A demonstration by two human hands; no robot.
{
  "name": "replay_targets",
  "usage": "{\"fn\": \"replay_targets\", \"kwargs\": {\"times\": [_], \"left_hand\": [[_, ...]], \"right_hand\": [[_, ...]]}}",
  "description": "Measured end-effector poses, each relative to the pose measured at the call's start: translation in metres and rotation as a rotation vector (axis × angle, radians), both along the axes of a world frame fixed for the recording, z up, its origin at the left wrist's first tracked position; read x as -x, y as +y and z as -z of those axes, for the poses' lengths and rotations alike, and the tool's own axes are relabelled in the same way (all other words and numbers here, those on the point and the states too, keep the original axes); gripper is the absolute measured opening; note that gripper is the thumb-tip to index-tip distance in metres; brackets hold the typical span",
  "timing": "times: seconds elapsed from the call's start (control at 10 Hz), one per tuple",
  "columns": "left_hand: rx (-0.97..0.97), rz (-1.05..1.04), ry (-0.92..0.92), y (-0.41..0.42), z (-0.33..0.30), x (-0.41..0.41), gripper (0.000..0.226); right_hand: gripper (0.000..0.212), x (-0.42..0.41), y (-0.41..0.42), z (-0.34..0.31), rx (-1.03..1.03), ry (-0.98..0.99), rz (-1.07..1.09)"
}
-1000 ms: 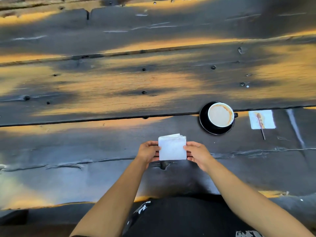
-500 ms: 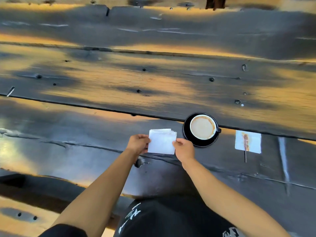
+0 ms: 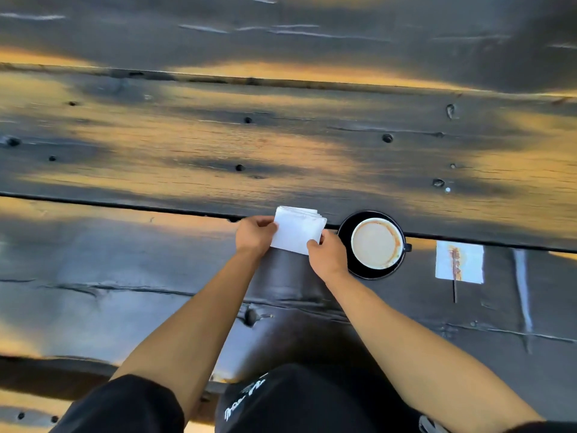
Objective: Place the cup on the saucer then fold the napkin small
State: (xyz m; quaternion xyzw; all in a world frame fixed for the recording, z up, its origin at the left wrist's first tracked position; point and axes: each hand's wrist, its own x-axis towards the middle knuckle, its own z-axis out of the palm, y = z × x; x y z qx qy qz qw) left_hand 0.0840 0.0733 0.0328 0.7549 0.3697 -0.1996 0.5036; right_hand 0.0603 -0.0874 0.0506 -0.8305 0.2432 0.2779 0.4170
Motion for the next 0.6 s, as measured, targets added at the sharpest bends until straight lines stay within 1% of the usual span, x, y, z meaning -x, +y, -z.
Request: {"fn": "replay_targets", "kwargs": {"times": [0.2,0.3,0.4,0.5,0.6], "left_hand": [[-0.055,0.019,0.014,0.003,0.014,-0.002,0.021],[-0.066,0.012,0.019,-0.001,0.009,0.001,0.025],[-0.117,0.048,0.042,-0.001,-0.002,0.007,0.020],[-0.168,0.118,0.048,0.000,-0.017,0.033,0.019],[-0.201,0.184,0.047,0.000,-0.027,0.057,0.021]], "right_hand": [[0.024,-0.010,0.004,-0.001,0.079,-0.043,-0.039],[0.026,-0.006,0.003,-0.003,0.111,-0.067,-0.046],[0.033,0.003,0.001,-0.011,0.107,-0.075,-0.080],[0.046,0.031,-0.017,-0.021,0.107,-0.081,-0.149],[0.043,0.054,-0.033,-0.026,0.166,-0.091,-0.233]]}}
